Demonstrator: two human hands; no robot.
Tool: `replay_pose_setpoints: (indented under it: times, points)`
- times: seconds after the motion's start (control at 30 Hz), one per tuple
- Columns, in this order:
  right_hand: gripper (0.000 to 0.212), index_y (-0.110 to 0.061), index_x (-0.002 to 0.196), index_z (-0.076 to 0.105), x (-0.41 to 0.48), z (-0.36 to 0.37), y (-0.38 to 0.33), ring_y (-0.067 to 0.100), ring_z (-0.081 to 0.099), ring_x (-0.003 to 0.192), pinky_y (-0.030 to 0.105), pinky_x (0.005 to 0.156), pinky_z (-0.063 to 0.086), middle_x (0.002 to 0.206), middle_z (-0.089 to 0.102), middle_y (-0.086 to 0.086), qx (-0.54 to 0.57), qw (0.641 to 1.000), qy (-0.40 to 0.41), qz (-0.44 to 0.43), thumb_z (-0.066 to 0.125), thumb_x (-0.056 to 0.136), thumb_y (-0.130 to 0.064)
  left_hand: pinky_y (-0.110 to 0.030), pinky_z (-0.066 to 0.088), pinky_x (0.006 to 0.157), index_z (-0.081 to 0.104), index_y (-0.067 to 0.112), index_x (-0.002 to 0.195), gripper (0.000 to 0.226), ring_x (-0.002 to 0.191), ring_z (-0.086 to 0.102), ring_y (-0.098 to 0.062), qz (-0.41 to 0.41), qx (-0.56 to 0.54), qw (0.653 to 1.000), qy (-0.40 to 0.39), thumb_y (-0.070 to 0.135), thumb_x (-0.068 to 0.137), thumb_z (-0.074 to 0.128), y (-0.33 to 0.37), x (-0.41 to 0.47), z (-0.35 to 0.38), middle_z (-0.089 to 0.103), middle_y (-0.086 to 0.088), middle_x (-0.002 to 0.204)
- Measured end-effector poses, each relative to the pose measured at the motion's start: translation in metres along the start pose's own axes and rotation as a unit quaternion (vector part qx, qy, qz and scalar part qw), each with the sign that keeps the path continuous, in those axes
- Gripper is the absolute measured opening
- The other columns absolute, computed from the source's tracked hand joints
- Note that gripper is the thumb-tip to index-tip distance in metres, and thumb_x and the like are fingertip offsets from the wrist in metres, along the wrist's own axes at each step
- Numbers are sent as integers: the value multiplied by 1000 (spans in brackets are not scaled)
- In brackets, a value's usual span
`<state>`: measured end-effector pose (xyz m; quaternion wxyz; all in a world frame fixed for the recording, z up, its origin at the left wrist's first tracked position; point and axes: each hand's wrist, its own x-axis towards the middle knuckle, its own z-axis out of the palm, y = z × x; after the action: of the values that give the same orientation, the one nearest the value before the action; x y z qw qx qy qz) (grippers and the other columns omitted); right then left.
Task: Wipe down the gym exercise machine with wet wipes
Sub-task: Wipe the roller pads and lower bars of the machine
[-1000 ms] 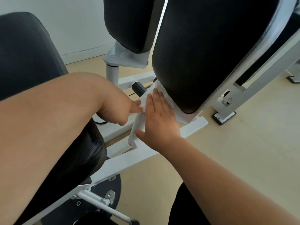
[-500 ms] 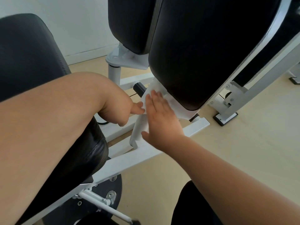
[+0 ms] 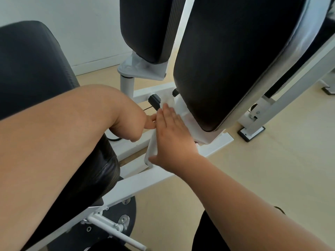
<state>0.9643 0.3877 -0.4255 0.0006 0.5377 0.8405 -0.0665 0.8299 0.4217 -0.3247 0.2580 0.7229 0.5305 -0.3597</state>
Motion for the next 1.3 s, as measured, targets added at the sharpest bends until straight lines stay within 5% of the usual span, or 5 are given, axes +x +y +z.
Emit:
replay_pose_setpoints:
  times: [0.27, 0.53, 1.03, 1.17, 1.3]
  points:
    - [117, -2, 162, -7, -24, 21, -2, 32, -12, 158, 39, 119, -18, 170, -14, 19, -2, 997, 72, 20, 71, 89, -51, -22, 28, 106, -14, 38, 158, 82, 147, 31, -17, -28, 47, 998, 10, 8, 104, 41, -2, -2, 4, -13, 19, 167]
    - [117, -6, 162, 1, -46, 33, 21, 34, 0, 159, 48, 128, -1, 171, 2, 15, 21, 988, 114, 105, 64, 85, -68, -30, 35, 114, -13, 42, 157, 82, 143, 39, -22, -21, 60, 998, 17, 5, 103, 38, 2, -5, 6, -10, 19, 167]
    - [80, 1, 161, 14, -21, 64, 47, 35, 4, 159, 49, 130, 10, 170, 8, 21, -100, 950, 229, -186, 57, 97, -18, -42, 40, 113, -14, 74, 136, 97, 115, 51, -19, 10, 108, 994, 18, 8, 95, 43, -8, -2, 9, 37, 16, 138]
    - [66, -2, 162, 15, -7, 60, 59, 35, 7, 159, 48, 129, 12, 170, 9, 20, -107, 936, 239, -234, 42, 103, -7, -34, 46, 100, 16, 49, 157, 73, 120, 54, -22, -21, 150, 985, 84, 12, 99, 40, 1, -10, 5, 48, 5, 149]
    - [76, -8, 164, 15, -9, 57, 55, 40, 9, 158, 47, 127, 7, 170, 6, 24, -71, 952, 214, -206, 53, 97, -10, -35, 51, 85, 60, 25, 130, 34, 113, 60, -26, -92, 188, 961, 181, 22, 101, 42, 18, -38, 9, 63, -4, 128]
